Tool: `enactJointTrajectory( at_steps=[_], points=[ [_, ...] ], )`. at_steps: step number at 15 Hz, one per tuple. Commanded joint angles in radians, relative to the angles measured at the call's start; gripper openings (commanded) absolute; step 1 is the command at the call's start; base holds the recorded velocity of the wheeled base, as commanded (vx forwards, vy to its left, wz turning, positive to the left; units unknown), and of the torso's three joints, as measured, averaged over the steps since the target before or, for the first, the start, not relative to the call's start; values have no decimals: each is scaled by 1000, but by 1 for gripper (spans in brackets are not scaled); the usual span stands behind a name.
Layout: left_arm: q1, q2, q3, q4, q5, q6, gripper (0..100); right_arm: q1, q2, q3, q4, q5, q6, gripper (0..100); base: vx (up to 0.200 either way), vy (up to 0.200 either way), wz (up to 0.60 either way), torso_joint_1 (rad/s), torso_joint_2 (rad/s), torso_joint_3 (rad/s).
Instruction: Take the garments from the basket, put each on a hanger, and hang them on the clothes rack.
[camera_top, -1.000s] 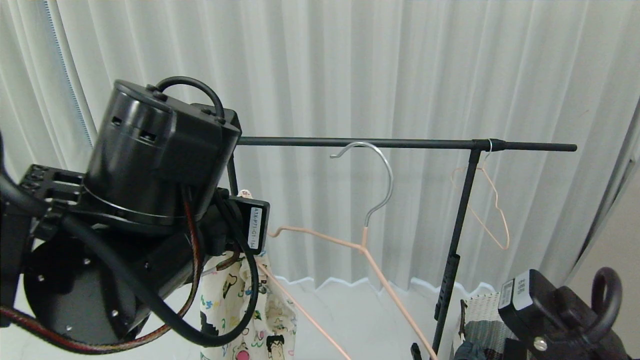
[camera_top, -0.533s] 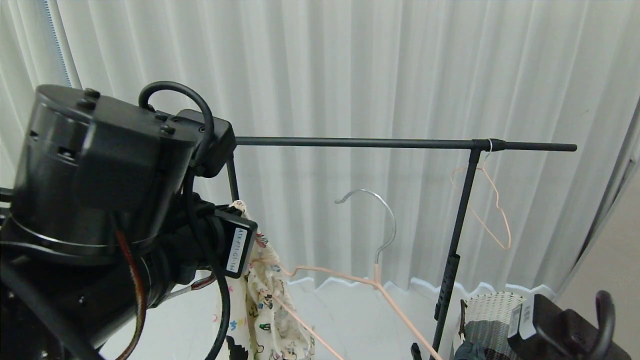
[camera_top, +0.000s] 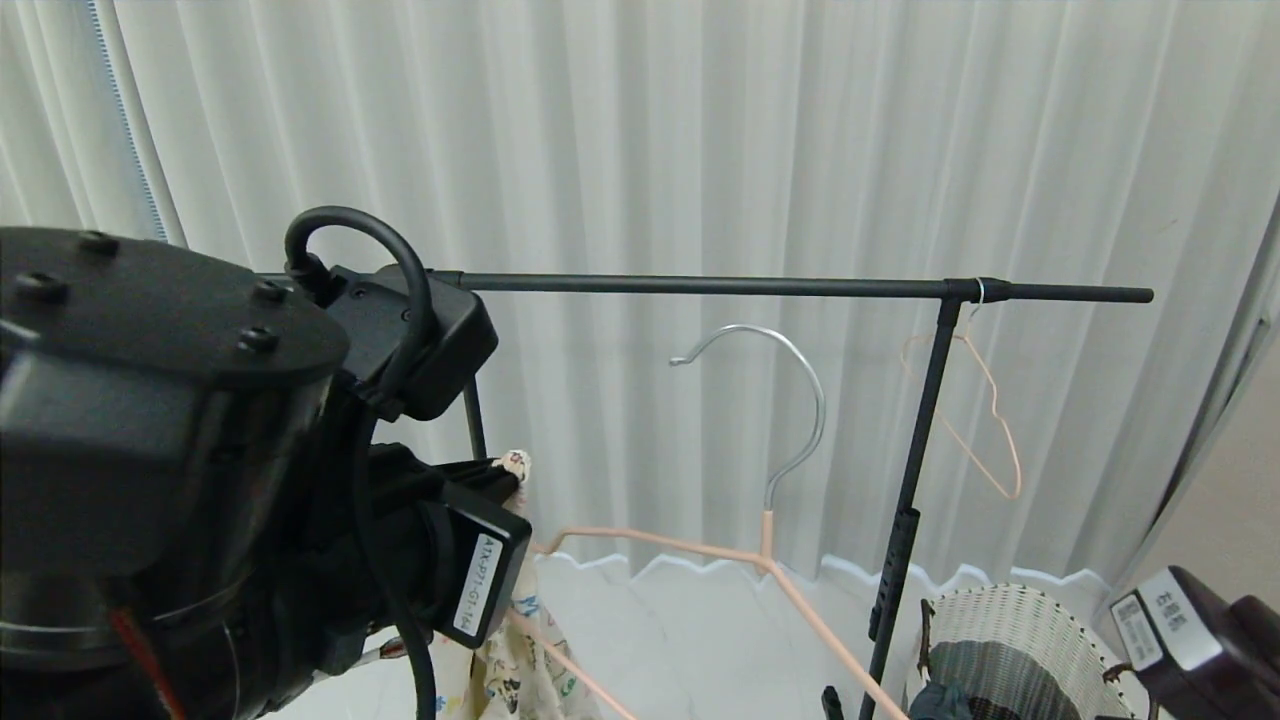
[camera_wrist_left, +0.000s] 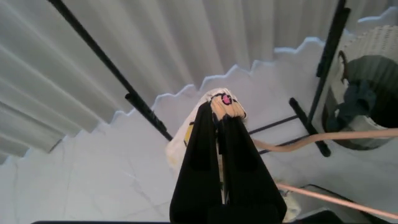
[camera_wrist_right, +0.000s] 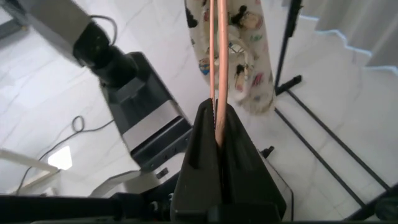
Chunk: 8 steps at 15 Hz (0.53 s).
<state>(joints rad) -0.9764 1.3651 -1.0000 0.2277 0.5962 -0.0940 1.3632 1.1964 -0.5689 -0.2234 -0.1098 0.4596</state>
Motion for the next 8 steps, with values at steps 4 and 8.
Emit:
enactJointTrajectory(
  at_steps=[4,8],
  points=[
    [-45,-104,14,1,-138,22,0,1,23,11,4,19,-1,0,0,0,0,0,0,0],
    [-50,-190,32,-1,-296,30,0,-1,83,11,-11,16,-2,0,0,0,0,0,0,0]
  ],
)
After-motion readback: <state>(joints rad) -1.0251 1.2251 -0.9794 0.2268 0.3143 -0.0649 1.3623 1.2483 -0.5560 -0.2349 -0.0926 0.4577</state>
